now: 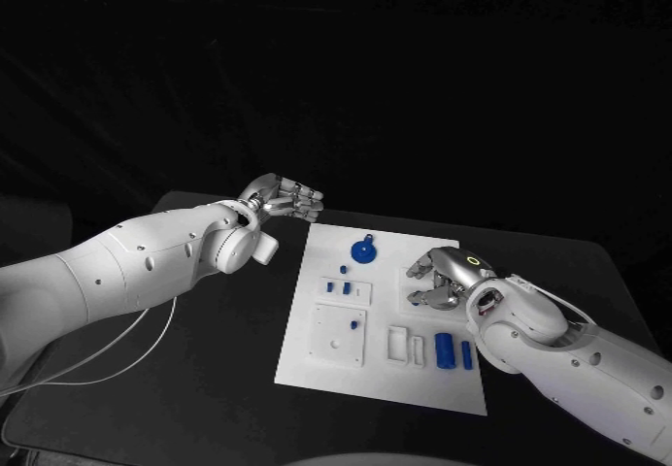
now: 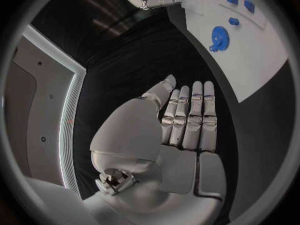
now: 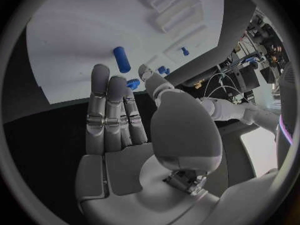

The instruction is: Assemble the parts on the task board

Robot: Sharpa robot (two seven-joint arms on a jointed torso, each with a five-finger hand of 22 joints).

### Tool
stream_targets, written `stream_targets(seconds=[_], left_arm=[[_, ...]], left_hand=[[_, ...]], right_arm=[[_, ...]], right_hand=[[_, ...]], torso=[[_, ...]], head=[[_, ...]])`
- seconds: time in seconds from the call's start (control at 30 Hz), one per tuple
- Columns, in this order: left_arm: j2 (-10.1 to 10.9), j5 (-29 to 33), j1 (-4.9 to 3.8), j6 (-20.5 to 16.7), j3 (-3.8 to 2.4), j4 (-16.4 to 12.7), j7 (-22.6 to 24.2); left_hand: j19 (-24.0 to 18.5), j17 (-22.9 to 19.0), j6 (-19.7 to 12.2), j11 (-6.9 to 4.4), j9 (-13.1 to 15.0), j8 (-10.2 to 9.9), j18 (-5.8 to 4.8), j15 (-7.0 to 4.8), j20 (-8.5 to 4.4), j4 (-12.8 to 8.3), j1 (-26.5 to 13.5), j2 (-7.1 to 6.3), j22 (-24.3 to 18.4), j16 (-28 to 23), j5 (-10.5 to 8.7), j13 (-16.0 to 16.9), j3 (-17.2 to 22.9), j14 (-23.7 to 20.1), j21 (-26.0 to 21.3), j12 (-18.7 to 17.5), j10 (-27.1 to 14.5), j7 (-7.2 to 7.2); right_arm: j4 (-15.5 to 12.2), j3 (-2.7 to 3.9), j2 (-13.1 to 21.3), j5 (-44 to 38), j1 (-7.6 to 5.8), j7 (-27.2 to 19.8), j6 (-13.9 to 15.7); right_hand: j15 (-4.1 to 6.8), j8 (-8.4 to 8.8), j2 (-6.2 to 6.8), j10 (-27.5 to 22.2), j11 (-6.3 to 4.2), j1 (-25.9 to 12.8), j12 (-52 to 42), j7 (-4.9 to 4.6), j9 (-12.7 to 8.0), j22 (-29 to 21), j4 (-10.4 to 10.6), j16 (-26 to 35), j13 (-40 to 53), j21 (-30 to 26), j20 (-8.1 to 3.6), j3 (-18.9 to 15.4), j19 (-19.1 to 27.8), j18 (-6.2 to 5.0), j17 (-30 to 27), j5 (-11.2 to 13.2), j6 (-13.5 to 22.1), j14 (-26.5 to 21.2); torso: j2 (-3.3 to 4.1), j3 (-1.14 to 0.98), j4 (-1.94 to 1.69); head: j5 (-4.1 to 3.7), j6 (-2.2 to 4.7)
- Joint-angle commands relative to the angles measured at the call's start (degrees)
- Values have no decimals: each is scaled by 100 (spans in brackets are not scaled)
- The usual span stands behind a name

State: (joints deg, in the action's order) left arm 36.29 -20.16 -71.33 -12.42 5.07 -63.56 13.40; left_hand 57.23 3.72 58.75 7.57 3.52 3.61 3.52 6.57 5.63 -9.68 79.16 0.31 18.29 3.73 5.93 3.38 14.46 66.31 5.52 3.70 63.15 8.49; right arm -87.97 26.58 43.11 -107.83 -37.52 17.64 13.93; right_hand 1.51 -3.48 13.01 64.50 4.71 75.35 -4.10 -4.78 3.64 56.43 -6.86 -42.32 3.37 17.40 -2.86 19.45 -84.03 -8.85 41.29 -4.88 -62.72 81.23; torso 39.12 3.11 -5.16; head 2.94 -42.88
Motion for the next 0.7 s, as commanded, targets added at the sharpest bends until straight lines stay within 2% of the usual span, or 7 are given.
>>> stream_targets(seconds=[0.03,0.13,0.27,0.37,0.47,0.57,0.7], left_arm=[[-5,26,4,81,-5,-13,71],[4,61,9,83,-5,-22,66],[15,83,11,84,-5,-35,62],[21,95,12,73,-5,-40,48],[18,108,13,66,-5,-40,39],[14,121,14,67,-5,-38,30],[11,132,14,67,-5,-24,26]], left_hand=[[-24,5,35,7,9,12,25,5,-15,25,-29,15,8,-20,-25,-6,-20,2,10,-17,14,6],[-21,5,34,7,8,11,25,4,-15,25,-30,14,7,-20,-25,-6,-21,3,7,-17,14,6],[-21,5,34,7,8,11,25,4,-15,25,-30,14,7,-20,-25,-6,-21,3,7,-17,14,6],[-21,5,34,7,8,11,25,4,-15,25,-30,14,7,-20,-25,-6,-21,3,7,-17,14,6],[-16,4,25,9,8,10,25,6,-15,28,-36,16,6,-21,-23,-6,-22,0,-1,-18,10,9],[-16,4,25,9,8,10,25,6,-15,28,-36,16,6,-21,-23,-6,-22,0,-1,-18,10,9],[-13,5,19,10,8,10,25,6,-13,38,-46,20,4,-21,-22,-6,-23,1,-5,-17,7,10]], right_arm=[[47,4,-18,-83,6,59,-486],[102,4,-50,-131,23,90,-567],[150,5,-84,-186,55,121,-627],[167,5,-100,-214,71,130,-654],[174,5,-109,-237,78,137,-659],[157,5,-121,-259,84,143,-630],[128,5,-131,-288,88,150,-574]], right_hand=[[-31,-11,-20,-40,16,48,5,-23,-1,-8,8,-10,6,-31,54,-16,-199,-114,-2,14,15,-11],[-28,-9,-32,-27,13,61,1,-25,-2,-10,6,-18,5,-25,52,10,-205,-116,3,13,2,-9],[-6,-9,-53,103,-13,40,7,-55,-2,-3,-32,-27,3,11,33,270,-202,-109,7,67,-32,-5],[11,-6,11,175,-16,-13,33,-87,-3,43,-140,-32,0,51,11,911,-185,-94,19,178,-66,-17],[28,-9,30,314,-46,-95,43,-102,-1,109,-193,-46,1,86,-10,1305,-176,-76,44,206,-134,-22],[61,-22,-82,558,-105,-118,28,-123,6,143,-152,-66,9,114,-36,1506,-189,-69,61,207,-223,0],[143,-41,-200,951,-222,-90,24,-72,22,223,-159,-115,12,198,-108,1719,-207,-28,106,211,-530,43]], torso=[[1,3,-5],[5,0,-10],[3,-2,-8],[3,-3,-2],[0,-2,0],[3,-6,2],[0,-8,3]], head=[[-14,3],[-1,-8],[8,-28],[6,-37],[10,-36],[26,-43],[26,-42]])
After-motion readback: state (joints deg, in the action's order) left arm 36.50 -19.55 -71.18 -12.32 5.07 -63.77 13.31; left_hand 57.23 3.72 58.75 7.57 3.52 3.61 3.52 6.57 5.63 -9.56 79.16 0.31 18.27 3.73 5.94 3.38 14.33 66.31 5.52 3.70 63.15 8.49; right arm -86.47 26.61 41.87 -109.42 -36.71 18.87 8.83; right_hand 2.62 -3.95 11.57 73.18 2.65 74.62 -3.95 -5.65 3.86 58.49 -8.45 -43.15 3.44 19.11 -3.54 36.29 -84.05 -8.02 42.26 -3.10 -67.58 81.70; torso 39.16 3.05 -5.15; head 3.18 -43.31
